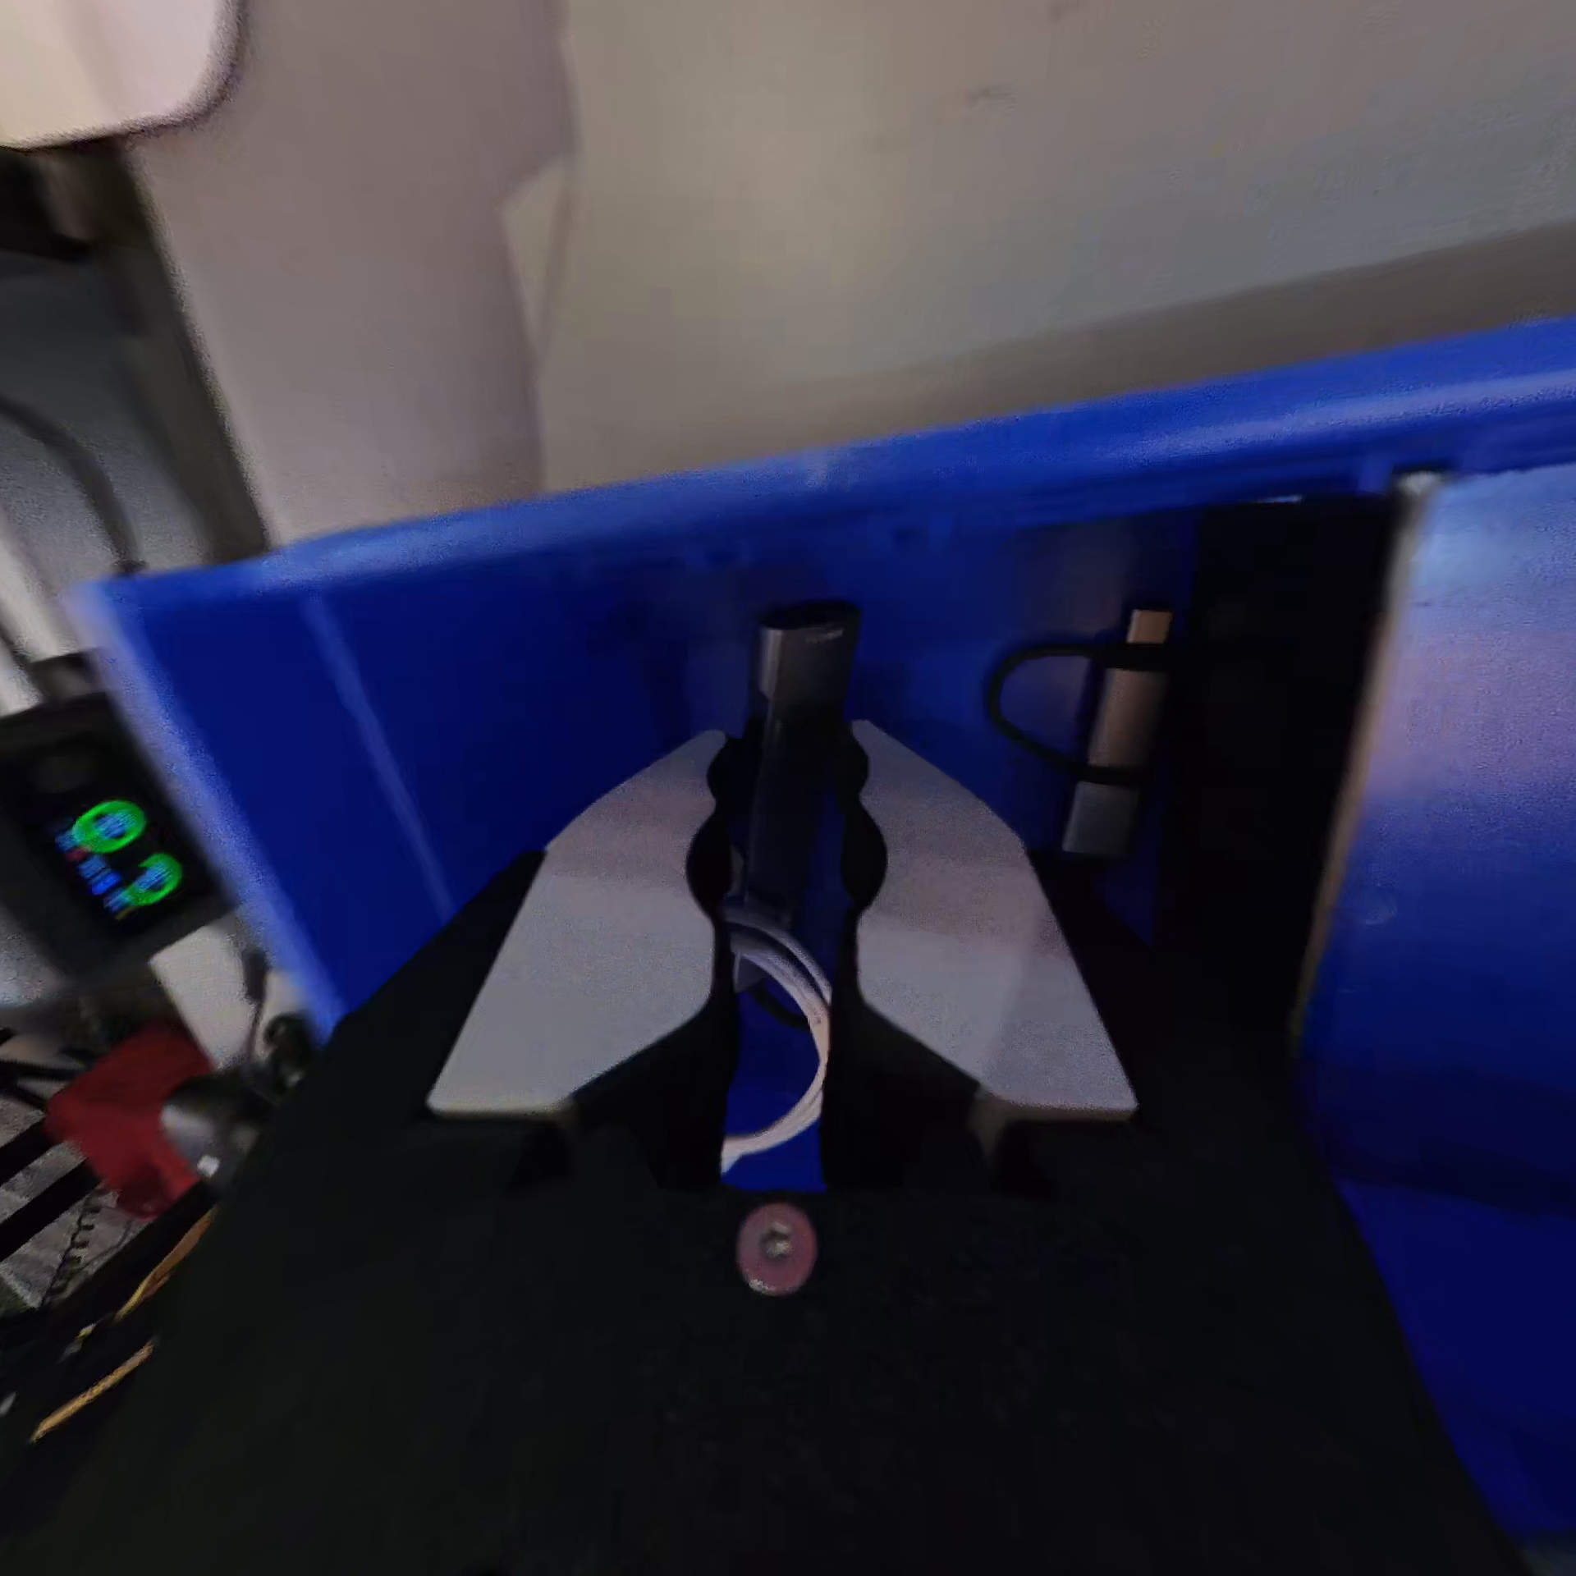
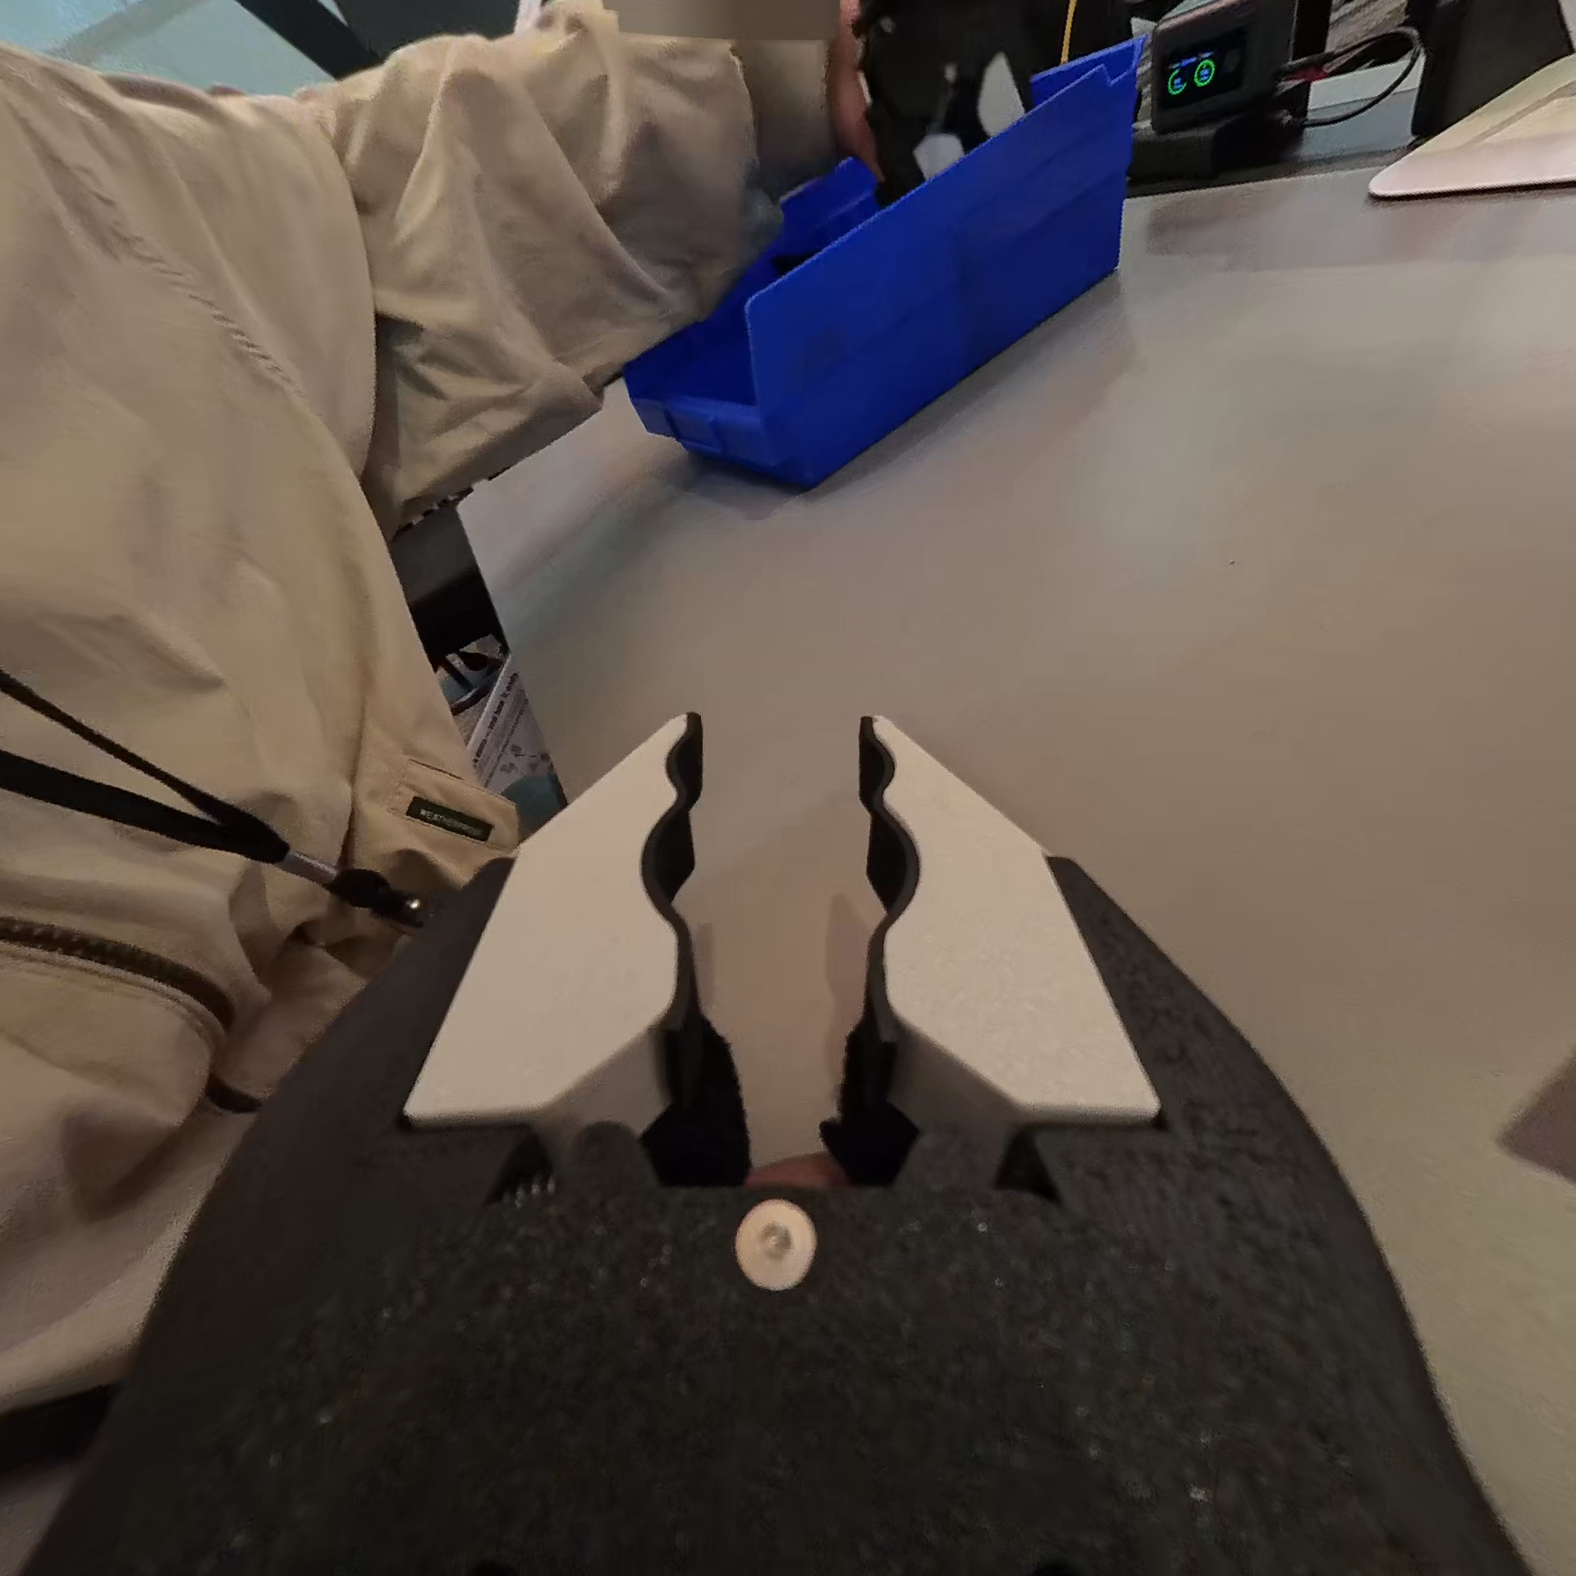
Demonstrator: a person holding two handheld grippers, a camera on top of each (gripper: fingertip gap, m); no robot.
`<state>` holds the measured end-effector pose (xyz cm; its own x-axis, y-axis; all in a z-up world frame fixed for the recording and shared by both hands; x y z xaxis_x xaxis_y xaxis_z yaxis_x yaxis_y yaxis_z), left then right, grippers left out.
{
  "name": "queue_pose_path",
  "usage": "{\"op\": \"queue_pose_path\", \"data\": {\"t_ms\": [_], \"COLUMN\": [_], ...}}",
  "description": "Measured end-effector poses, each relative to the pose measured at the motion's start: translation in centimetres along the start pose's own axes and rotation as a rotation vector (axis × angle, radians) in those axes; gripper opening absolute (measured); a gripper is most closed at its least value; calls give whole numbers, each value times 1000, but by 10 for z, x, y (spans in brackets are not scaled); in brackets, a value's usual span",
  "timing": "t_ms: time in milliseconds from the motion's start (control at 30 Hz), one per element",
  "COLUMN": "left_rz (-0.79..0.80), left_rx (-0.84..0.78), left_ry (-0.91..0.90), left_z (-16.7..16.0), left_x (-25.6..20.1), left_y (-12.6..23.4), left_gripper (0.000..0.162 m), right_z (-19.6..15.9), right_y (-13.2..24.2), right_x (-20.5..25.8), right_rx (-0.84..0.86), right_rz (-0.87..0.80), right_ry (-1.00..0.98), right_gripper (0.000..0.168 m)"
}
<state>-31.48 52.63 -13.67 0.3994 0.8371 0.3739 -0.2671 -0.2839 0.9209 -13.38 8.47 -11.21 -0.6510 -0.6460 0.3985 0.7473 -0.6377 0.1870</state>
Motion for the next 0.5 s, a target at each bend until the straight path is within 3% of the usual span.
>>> {"op": "queue_pose_path", "data": {"t_ms": [133,200,300,500], "left_rz": [213,316,405,488], "left_rx": [-159,-275,-458,-819], "left_ry": [150,237,326,413], "left_z": [2,5,20,81], "left_x": [28,42,48,25], "left_y": [66,117,196,335], "left_gripper": [19,8,9,9], "right_z": [1,1,1,36], "right_y": [0,-1,-5,-16], "right_x": [3,5,9,17], "right_rx": [1,3,14,-25], "right_rz": [-8,-13,-16,-37], "right_ry": [16,29,54,141], "right_gripper": [35,35,35,35]}}
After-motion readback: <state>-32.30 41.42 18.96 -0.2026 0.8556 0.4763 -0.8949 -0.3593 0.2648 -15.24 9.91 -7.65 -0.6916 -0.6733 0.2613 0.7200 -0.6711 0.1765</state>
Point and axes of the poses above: each gripper's, where its closed fingertips meet, y back along the fingers, z out of its top, x = y × z across the jaws, the point moved 3 cm from there along y, back along the fingers, and after that the axes turned 6 degrees about z, right-handed, at the moved point
